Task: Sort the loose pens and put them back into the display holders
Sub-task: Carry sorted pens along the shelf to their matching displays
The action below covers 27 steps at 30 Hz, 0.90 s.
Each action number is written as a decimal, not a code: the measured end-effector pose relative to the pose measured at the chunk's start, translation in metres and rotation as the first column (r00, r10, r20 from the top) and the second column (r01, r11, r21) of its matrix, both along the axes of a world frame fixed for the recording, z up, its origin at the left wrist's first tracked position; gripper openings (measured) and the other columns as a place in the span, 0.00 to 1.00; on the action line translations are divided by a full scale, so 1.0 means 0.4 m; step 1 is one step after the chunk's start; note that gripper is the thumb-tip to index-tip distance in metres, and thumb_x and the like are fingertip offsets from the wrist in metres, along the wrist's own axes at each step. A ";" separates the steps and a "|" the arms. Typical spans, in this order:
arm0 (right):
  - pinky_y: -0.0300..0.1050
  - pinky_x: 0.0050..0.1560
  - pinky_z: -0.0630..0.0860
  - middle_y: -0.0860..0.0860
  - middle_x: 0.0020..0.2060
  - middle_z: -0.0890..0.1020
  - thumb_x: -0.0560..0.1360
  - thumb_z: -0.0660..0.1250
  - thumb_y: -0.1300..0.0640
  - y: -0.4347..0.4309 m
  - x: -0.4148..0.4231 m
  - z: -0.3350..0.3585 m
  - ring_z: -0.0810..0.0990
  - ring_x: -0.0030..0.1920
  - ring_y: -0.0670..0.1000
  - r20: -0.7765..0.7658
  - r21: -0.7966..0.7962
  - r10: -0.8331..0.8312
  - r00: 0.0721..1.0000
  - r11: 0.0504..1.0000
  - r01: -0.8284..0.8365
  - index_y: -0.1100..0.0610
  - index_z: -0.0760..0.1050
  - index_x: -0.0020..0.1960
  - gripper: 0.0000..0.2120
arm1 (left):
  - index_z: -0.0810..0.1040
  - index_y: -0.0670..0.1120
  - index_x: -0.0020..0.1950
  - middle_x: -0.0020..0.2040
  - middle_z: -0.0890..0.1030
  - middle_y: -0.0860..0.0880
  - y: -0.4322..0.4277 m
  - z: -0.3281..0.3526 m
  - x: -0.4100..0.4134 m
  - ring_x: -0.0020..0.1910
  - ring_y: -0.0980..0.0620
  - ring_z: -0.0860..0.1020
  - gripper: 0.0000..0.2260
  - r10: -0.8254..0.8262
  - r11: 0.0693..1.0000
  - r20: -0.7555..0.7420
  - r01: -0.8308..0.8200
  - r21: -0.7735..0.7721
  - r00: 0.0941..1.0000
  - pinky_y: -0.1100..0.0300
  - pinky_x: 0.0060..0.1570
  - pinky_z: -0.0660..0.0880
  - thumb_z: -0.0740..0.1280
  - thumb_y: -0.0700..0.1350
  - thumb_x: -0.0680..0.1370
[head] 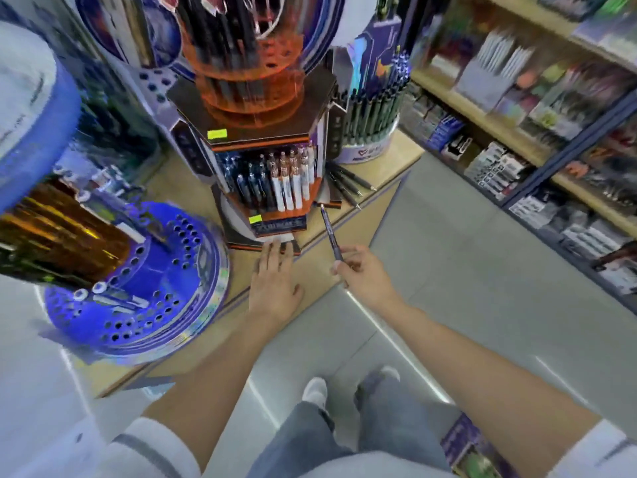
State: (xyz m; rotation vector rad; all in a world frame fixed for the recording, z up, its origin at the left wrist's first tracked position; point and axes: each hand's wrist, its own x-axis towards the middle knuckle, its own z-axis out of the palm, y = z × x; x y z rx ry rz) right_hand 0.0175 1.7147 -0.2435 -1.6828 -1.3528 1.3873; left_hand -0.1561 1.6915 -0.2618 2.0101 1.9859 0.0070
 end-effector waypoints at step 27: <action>0.45 0.40 0.66 0.61 0.41 0.81 0.72 0.69 0.64 0.584 0.106 -0.080 0.79 0.45 0.61 0.391 0.186 0.450 0.802 0.815 -0.548 0.64 0.77 0.54 0.12 | 0.42 0.44 0.79 0.79 0.42 0.42 0.119 0.001 0.277 0.78 0.43 0.39 0.38 0.709 0.703 -0.020 -0.710 -0.048 0.704 0.49 0.76 0.50 0.63 0.50 0.78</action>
